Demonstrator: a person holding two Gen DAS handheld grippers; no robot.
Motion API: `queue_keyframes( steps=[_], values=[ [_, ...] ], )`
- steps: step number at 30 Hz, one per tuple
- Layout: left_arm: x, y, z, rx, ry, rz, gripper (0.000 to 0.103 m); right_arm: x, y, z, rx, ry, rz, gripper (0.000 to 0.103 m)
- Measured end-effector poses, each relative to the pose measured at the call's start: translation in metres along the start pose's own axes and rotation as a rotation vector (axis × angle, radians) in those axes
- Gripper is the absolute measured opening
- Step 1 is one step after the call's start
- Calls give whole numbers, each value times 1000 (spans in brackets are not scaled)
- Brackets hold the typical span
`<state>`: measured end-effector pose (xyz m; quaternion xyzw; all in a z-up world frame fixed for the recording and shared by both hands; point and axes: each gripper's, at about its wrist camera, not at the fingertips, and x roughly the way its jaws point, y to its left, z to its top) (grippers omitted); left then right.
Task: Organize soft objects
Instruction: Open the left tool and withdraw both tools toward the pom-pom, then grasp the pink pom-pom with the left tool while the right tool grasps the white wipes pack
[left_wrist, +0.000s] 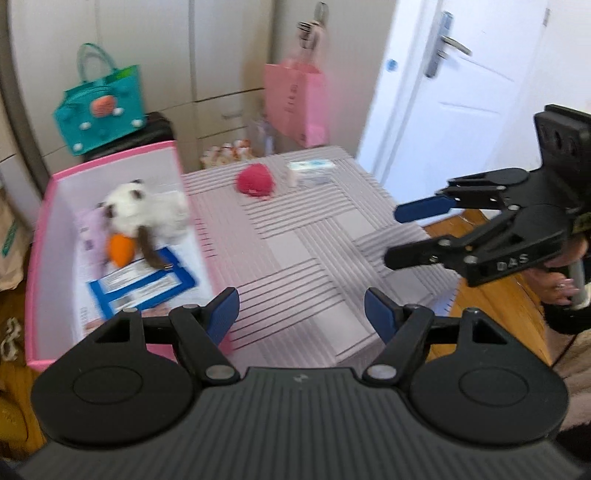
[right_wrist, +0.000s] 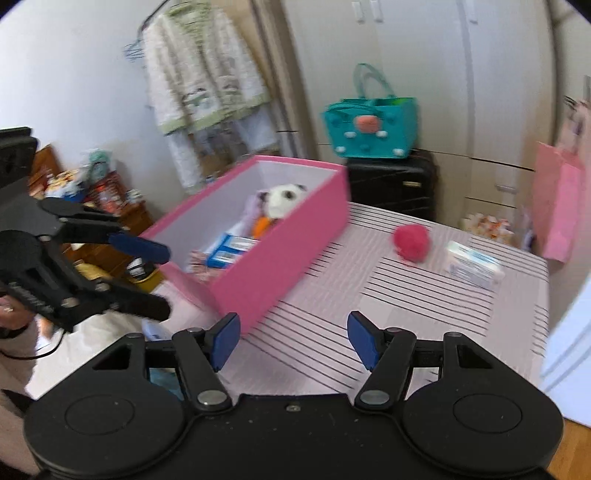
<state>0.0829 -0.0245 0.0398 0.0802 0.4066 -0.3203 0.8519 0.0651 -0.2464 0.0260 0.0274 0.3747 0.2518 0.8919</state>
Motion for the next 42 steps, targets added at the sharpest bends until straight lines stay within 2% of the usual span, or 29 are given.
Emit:
queue_keyframes(
  steps=[5, 11, 17, 21, 28, 33, 35, 42],
  values=[
    [27, -17, 13, 25, 20, -12, 74, 0, -29, -12, 41, -59, -8, 70],
    [57, -25, 30, 19, -57, 10, 74, 14, -69, -14, 27, -126, -120, 72],
    [95, -11, 55, -95, -111, 9, 74, 44, -116, -10, 58, -133, -192, 72],
    [125, -2, 68, -135, -140, 69, 74, 67, -139, -8, 71, -123, -215, 72],
    [182, 16, 79, -226, -132, 117, 74, 101, -181, -2, 153, -103, -206, 73],
    [208, 25, 85, -297, -193, 230, 74, 126, -197, 6, 171, -96, -183, 76],
    [217, 28, 87, -318, -228, 267, 74, 135, -200, 9, 157, -103, -171, 76],
    [245, 43, 96, -423, -227, 320, 74, 166, -202, 11, 79, -86, -156, 78]
  ],
)
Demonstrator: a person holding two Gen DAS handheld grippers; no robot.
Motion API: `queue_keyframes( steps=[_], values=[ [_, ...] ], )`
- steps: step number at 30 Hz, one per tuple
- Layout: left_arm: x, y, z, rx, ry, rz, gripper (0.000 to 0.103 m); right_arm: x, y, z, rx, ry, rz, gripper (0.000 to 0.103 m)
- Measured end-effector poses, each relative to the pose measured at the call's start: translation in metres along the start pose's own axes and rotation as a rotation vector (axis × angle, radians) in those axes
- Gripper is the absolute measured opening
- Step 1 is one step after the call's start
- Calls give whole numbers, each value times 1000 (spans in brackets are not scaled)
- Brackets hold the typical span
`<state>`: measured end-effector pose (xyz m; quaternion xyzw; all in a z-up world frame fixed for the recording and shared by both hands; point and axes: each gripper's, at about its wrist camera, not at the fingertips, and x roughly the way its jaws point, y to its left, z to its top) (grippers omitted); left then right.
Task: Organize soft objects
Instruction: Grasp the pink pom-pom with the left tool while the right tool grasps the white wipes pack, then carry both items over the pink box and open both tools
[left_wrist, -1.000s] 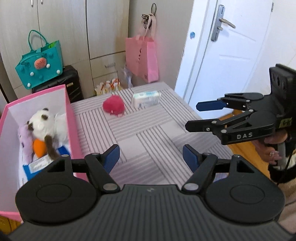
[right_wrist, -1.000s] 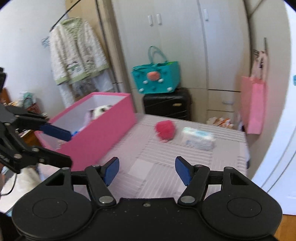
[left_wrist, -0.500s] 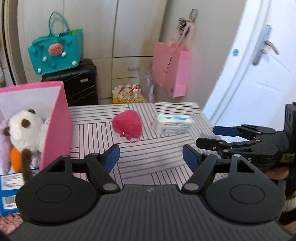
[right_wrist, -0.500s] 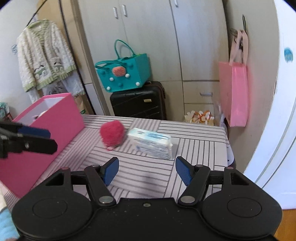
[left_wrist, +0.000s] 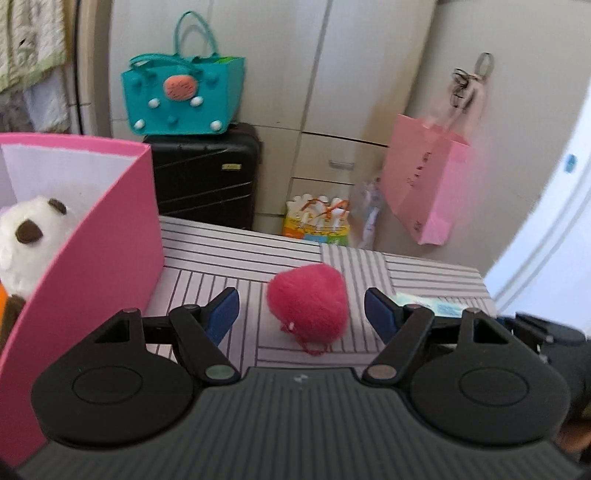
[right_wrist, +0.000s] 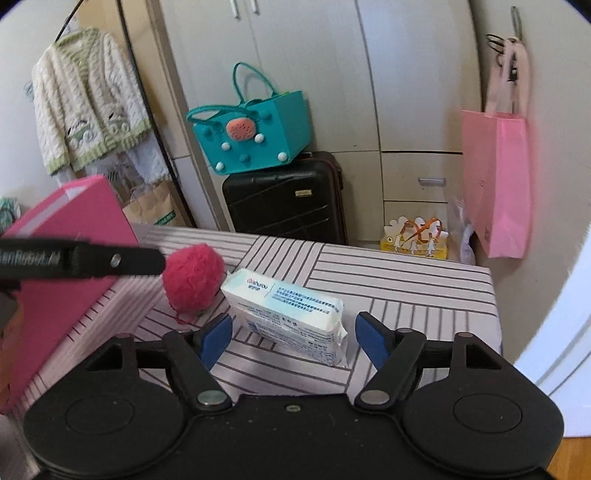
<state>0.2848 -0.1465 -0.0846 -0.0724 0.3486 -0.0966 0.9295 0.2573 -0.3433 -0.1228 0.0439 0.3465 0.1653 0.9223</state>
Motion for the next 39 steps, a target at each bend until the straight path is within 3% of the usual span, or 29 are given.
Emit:
queue_keyframes(
  steps=[5, 11, 14, 16, 18, 20, 22, 24, 39],
  values=[
    [16, -6, -6, -24, -11, 81, 74, 7, 0, -1, -42, -10, 9, 80],
    [29, -12, -12, -44, -53, 116, 74, 9, -2, 3, -84, -23, 14, 78],
    [33, -15, -13, -50, -43, 130, 73, 5, -5, 1, -81, -32, 34, 57],
    [37, -19, -14, -32, -32, 136, 73, 3, -9, 0, -53, -28, 59, 35],
    [38, -22, -15, -27, -39, 156, 73, 1, -11, -2, -40, -22, 84, 23],
    [40, -22, -16, -27, -45, 172, 68, -4, -8, -4, -49, -29, 71, 22],
    [43, -22, -16, -21, -22, 167, 45, -8, -5, -7, -42, -36, 63, 22],
    [44, -21, -17, -7, -7, 165, 39, -12, -3, -10, -24, -39, 51, 22],
    [-17, -14, -32, 23, 29, 18, 38, -42, 20, -21, 157, 31, 46, 22]
  ],
)
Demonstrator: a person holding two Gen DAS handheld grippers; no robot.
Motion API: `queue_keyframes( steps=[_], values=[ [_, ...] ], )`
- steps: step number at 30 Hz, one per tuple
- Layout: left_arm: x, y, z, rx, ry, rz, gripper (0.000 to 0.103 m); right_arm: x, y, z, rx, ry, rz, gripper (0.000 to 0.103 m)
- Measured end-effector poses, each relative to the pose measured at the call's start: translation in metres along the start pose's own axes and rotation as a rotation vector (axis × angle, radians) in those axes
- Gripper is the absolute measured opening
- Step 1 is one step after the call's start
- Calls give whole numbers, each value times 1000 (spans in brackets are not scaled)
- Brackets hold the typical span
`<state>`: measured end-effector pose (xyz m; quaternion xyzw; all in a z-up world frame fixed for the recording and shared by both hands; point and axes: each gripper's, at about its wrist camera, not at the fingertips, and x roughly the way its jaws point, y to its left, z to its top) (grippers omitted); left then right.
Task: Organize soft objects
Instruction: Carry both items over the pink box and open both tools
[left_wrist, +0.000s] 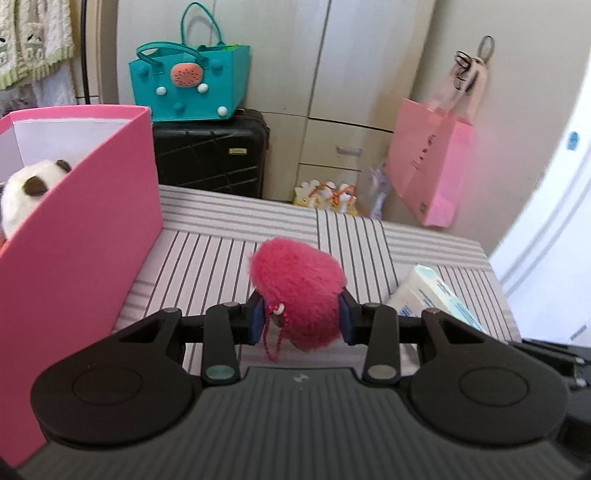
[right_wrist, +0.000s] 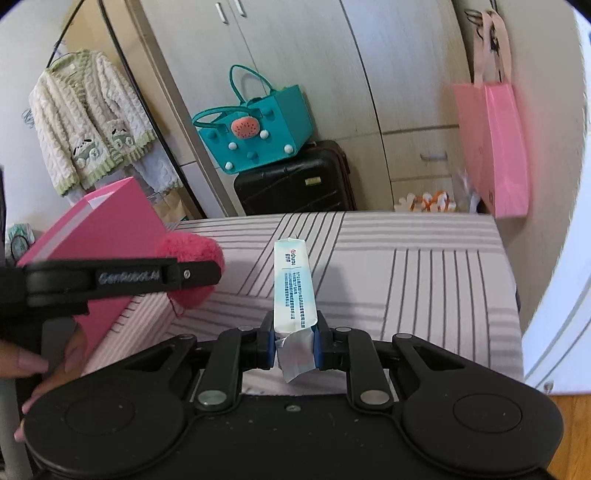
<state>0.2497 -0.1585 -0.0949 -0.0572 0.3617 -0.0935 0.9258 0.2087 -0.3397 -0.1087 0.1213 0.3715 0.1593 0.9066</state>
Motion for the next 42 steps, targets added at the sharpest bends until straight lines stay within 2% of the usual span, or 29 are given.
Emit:
queue_keyframes(
  steps=[3, 7, 12, 17, 22, 32, 42],
  values=[
    [-17, 7, -6, 12, 22, -56, 38, -12, 12, -6, 28, 21, 3, 22],
    [-48, 16, -17, 51, 26, -82, 38, -31, 33, -14, 45, 50, 4, 22],
    [-77, 33, -31, 71, 69, -150, 37, -45, 52, -26, 86, 105, 65, 22],
    [-103, 51, -48, 91, 78, -155, 38, -58, 73, -40, 79, 162, 80, 22],
    [-126, 66, -62, 96, 102, -192, 38, -72, 98, -52, 42, 196, 113, 22],
    [-187, 97, -85, 211, 120, -272, 38, -101, 146, -64, -59, 254, 144, 22],
    [-232, 136, -77, 276, 178, -373, 38, -113, 196, -49, -124, 317, 243, 22]
  ],
)
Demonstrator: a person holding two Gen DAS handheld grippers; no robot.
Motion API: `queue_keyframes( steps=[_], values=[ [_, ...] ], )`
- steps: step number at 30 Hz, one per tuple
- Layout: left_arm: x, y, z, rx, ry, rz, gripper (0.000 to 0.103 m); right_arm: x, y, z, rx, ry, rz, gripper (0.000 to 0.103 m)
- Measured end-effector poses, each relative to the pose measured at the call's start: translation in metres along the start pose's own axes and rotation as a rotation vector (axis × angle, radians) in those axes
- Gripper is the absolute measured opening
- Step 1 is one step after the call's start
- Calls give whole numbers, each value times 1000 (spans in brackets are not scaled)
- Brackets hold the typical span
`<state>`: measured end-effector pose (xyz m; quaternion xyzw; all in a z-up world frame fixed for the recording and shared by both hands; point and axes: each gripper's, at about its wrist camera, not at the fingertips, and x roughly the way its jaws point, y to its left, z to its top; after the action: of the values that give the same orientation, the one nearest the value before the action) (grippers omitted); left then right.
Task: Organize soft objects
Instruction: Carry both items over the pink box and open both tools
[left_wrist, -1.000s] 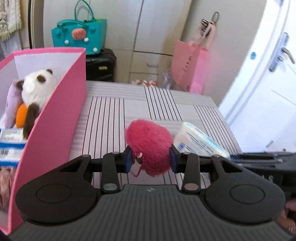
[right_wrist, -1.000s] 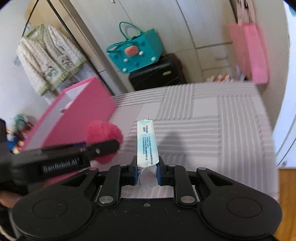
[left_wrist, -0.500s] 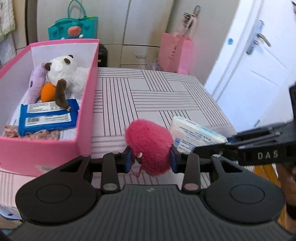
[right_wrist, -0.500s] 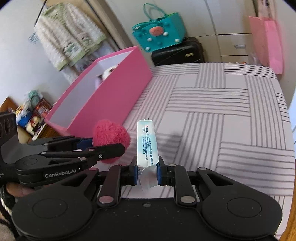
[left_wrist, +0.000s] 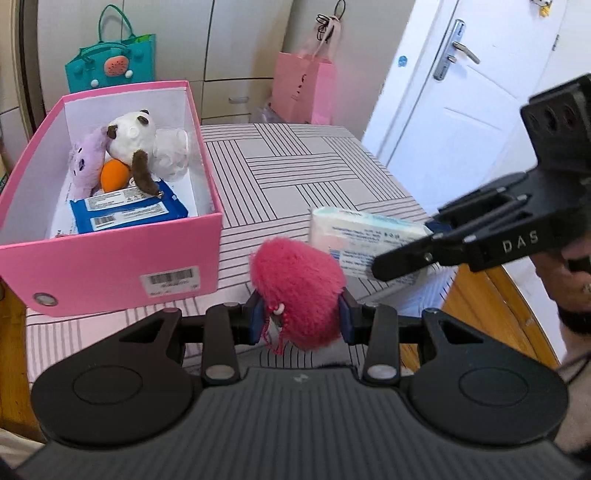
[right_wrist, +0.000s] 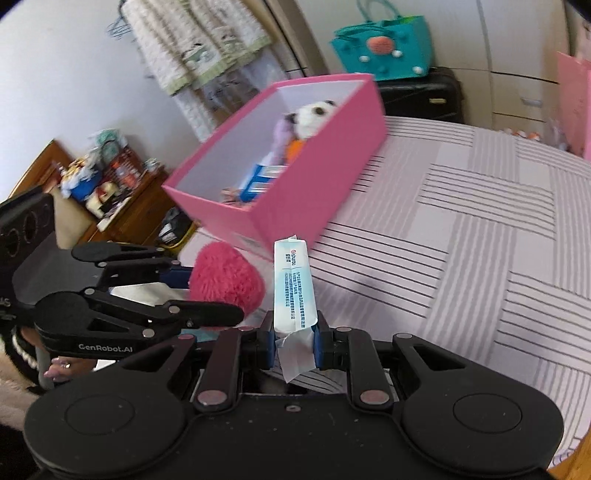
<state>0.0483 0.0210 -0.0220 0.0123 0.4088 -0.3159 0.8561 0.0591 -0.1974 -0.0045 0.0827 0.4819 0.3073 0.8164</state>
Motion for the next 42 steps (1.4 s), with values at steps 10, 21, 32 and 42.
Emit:
queue_keyframes(
  steps=[10, 21, 32, 42],
  values=[
    [-42, 34, 26, 10, -59, 27, 38, 9, 30, 35, -69, -39, 36, 22],
    [-41, 99, 54, -87, -183, 202, 38, 46, 45, 80, -211, -148, -14, 23],
    [7, 139, 73, -167, -177, 336, 40, 121, 42, 134, -291, -137, -111, 22],
    [23, 136, 82, -116, -195, 453, 54, 143, 25, 141, -266, -141, -121, 29]
  ],
)
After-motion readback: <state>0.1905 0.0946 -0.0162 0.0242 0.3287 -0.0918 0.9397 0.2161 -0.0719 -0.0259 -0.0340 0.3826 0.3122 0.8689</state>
